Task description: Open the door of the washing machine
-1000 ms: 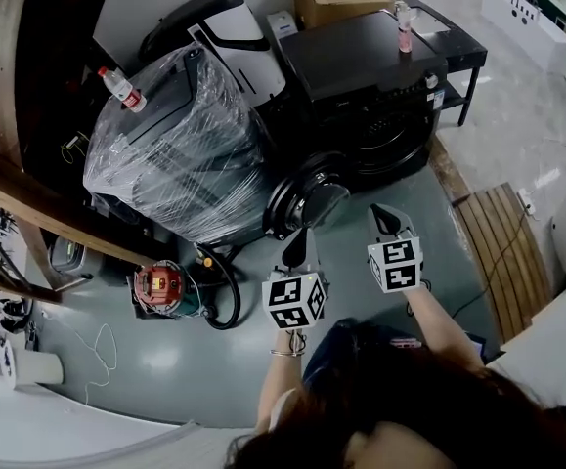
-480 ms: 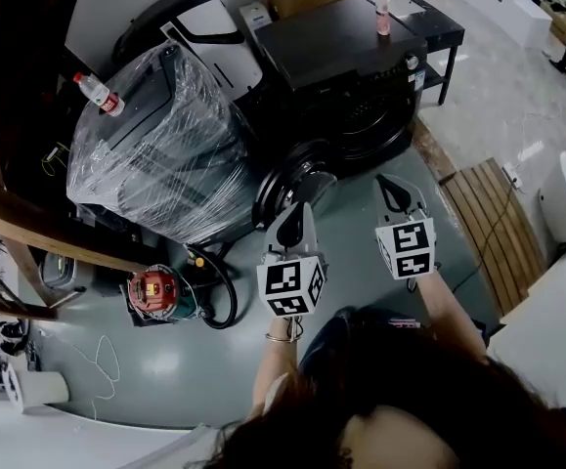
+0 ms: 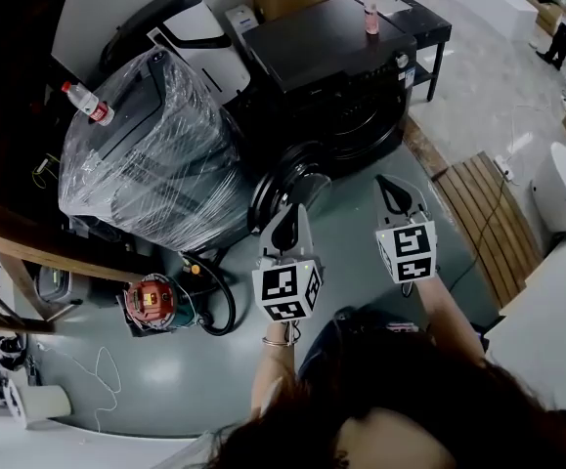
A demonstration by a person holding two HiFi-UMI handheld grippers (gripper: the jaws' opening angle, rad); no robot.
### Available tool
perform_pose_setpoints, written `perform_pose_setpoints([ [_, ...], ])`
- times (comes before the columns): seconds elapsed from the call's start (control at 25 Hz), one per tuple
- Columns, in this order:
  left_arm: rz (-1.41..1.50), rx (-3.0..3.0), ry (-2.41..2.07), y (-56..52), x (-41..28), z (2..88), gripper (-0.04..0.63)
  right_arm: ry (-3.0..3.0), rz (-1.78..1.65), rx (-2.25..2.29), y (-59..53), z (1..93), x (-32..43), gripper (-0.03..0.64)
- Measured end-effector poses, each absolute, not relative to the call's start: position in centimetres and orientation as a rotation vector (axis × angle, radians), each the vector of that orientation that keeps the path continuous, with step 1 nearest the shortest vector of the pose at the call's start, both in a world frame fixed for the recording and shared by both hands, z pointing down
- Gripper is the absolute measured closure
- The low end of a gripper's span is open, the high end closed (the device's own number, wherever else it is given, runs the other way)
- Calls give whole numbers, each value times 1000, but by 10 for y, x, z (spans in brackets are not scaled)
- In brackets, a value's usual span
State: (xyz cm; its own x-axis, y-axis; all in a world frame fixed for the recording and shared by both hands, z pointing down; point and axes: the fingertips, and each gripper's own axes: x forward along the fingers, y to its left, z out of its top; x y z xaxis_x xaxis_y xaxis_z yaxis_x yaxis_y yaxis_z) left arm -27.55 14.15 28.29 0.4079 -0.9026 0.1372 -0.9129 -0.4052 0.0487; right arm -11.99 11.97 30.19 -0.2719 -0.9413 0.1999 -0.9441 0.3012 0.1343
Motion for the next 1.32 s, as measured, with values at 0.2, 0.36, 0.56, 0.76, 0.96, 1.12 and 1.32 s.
perform_pose_setpoints([
  [0.2, 126, 2523, -1646, 140, -281, 284, 584, -2338, 10, 1725, 122, 301, -126, 617],
  [0.36, 119, 2522, -1639, 139, -282, 285, 584, -2332, 7, 1727, 122, 300, -127, 617],
  [0.56, 113, 2532, -1623, 141, -281, 284, 584, -2319, 12, 1754, 125, 298, -122, 617],
  [0.76, 105, 2537, -1613, 144, -280, 285, 584, -2302, 3, 1770, 129, 299, -118, 617],
  [0.96, 98, 2541, -1601, 145, -276, 285, 584, -2292, 7, 1773, 132, 298, -116, 618],
  [1.12, 95, 2543, -1594, 148, -275, 285, 584, -2299, 12, 1777, 136, 294, -117, 617],
  [1.32, 94, 2540, -1591, 149, -273, 287, 584, -2299, 5, 1776, 139, 297, -115, 618],
])
